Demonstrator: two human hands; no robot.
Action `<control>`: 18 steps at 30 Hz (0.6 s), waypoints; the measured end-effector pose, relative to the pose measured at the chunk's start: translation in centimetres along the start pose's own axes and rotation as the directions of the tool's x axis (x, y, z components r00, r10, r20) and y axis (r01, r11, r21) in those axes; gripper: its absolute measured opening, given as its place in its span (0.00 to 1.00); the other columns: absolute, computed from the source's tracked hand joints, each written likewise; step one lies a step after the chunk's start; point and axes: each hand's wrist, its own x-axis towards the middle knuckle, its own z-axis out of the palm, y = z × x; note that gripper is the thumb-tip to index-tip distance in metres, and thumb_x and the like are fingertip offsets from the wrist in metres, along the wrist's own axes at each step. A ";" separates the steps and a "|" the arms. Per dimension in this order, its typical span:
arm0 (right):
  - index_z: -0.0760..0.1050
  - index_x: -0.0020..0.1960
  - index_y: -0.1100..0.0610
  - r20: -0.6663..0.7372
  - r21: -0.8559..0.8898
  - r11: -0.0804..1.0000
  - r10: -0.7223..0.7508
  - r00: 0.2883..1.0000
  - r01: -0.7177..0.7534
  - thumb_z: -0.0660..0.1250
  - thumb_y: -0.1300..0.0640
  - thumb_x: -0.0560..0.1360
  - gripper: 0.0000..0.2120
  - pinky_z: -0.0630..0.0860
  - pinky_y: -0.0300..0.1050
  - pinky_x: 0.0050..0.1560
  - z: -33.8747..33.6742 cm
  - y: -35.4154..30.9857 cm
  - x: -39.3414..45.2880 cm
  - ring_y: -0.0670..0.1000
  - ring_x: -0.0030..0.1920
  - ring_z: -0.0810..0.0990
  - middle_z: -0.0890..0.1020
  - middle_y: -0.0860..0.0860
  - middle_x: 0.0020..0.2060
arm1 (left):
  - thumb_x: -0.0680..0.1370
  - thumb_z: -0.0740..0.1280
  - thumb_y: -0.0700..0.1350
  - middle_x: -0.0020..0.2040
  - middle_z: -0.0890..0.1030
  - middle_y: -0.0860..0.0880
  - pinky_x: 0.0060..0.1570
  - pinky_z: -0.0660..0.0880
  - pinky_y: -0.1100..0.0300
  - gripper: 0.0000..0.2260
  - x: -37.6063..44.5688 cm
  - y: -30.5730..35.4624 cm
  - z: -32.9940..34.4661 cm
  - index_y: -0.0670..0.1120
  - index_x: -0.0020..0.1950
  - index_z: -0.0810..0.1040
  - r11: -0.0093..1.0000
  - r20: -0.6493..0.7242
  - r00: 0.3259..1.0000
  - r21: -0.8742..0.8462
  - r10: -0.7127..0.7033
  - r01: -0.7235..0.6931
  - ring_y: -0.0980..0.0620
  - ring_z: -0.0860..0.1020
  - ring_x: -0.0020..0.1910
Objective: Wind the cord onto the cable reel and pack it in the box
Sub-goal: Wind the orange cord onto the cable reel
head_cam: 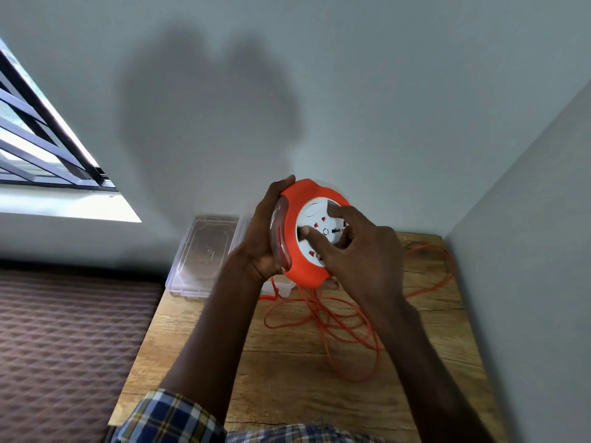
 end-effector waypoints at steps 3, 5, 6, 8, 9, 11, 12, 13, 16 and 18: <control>0.81 0.64 0.46 -0.060 0.081 0.991 -0.106 0.993 0.111 0.71 0.39 0.76 0.20 0.82 0.42 0.43 -0.8 0.7 0.2 0.43 0.43 0.84 0.87 0.45 0.46 | 0.82 0.59 0.63 0.53 0.87 0.43 0.55 0.82 0.48 0.25 -0.1 0.1 0.1 0.46 0.55 0.88 1.000 0.020 1.000 -0.010 -0.010 0.010 0.44 0.85 0.51; 0.81 0.63 0.45 -0.016 0.122 0.956 -0.267 0.964 0.267 0.72 0.51 0.78 0.14 0.82 0.46 0.46 -1.0 1.7 0.6 0.45 0.52 0.82 0.83 0.46 0.55 | 0.81 0.59 0.63 0.51 0.87 0.44 0.52 0.83 0.50 0.25 -0.2 0.3 0.2 0.46 0.52 0.89 1.000 0.020 1.000 -0.012 -0.004 0.004 0.45 0.85 0.48; 0.81 0.63 0.44 0.046 0.132 0.935 -0.337 0.940 0.329 0.71 0.57 0.78 0.15 0.83 0.48 0.49 -0.9 2.2 0.8 0.48 0.59 0.80 0.80 0.47 0.60 | 0.81 0.59 0.63 0.51 0.87 0.44 0.52 0.83 0.49 0.25 -0.2 0.4 0.1 0.46 0.53 0.88 1.000 0.022 1.000 -0.018 -0.002 0.003 0.45 0.85 0.49; 0.82 0.62 0.43 0.180 0.160 0.916 -0.392 0.902 0.367 0.70 0.65 0.77 0.21 0.82 0.50 0.53 -1.0 3.0 1.0 0.51 0.67 0.74 0.75 0.48 0.67 | 0.82 0.59 0.63 0.53 0.86 0.43 0.54 0.82 0.48 0.26 -0.2 0.3 -0.2 0.46 0.55 0.87 1.000 0.020 1.000 -0.024 -0.006 0.006 0.44 0.85 0.50; 0.82 0.62 0.42 0.235 0.163 0.921 -0.383 0.893 0.353 0.70 0.67 0.76 0.24 0.82 0.48 0.55 -1.1 3.1 1.1 0.51 0.69 0.71 0.73 0.47 0.69 | 0.82 0.59 0.64 0.52 0.86 0.43 0.53 0.83 0.49 0.26 -0.2 0.3 -0.4 0.46 0.55 0.88 1.000 0.016 1.000 -0.023 -0.007 0.008 0.44 0.85 0.50; 0.79 0.64 0.37 0.319 0.117 0.932 -0.361 0.876 0.342 0.70 0.70 0.74 0.30 0.78 0.43 0.56 -1.1 3.0 1.1 0.50 0.68 0.69 0.71 0.45 0.73 | 0.83 0.58 0.63 0.51 0.87 0.43 0.51 0.83 0.49 0.26 -0.3 0.3 -0.7 0.46 0.53 0.88 1.000 0.007 1.000 -0.029 -0.010 0.010 0.44 0.86 0.49; 0.78 0.66 0.36 0.342 0.084 0.932 -0.359 0.868 0.352 0.70 0.69 0.74 0.32 0.76 0.42 0.54 -1.1 2.8 1.1 0.50 0.67 0.69 0.71 0.45 0.73 | 0.83 0.58 0.64 0.51 0.87 0.43 0.50 0.83 0.49 0.26 -0.2 0.3 -0.8 0.46 0.54 0.88 1.000 0.004 1.000 -0.029 -0.013 0.013 0.44 0.86 0.49; 0.76 0.67 0.34 0.347 0.053 0.930 -0.359 0.866 0.365 0.71 0.67 0.74 0.33 0.74 0.41 0.53 -1.1 2.6 1.1 0.50 0.66 0.69 0.71 0.45 0.73 | 0.83 0.58 0.64 0.52 0.87 0.43 0.50 0.83 0.48 0.26 -0.2 0.3 -0.9 0.46 0.54 0.88 1.000 -0.001 1.000 -0.020 -0.020 0.020 0.44 0.85 0.49; 0.73 0.68 0.31 0.293 -0.023 0.928 -0.350 0.890 0.372 0.73 0.59 0.74 0.31 0.75 0.42 0.50 -1.1 2.3 1.0 0.48 0.63 0.70 0.75 0.44 0.67 | 0.83 0.60 0.64 0.53 0.85 0.43 0.54 0.81 0.47 0.25 -0.2 0.3 -0.9 0.45 0.58 0.85 1.000 -0.010 1.000 0.000 -0.023 0.023 0.43 0.83 0.52; 0.71 0.69 0.31 0.239 -0.038 0.951 -0.291 0.926 0.308 0.74 0.46 0.72 0.28 0.77 0.43 0.48 -1.2 1.8 0.7 0.45 0.57 0.74 0.79 0.42 0.58 | 0.83 0.61 0.62 0.53 0.85 0.43 0.56 0.80 0.47 0.23 -0.1 0.3 -0.7 0.45 0.58 0.85 1.000 -0.010 1.000 0.000 0.005 -0.005 0.43 0.83 0.53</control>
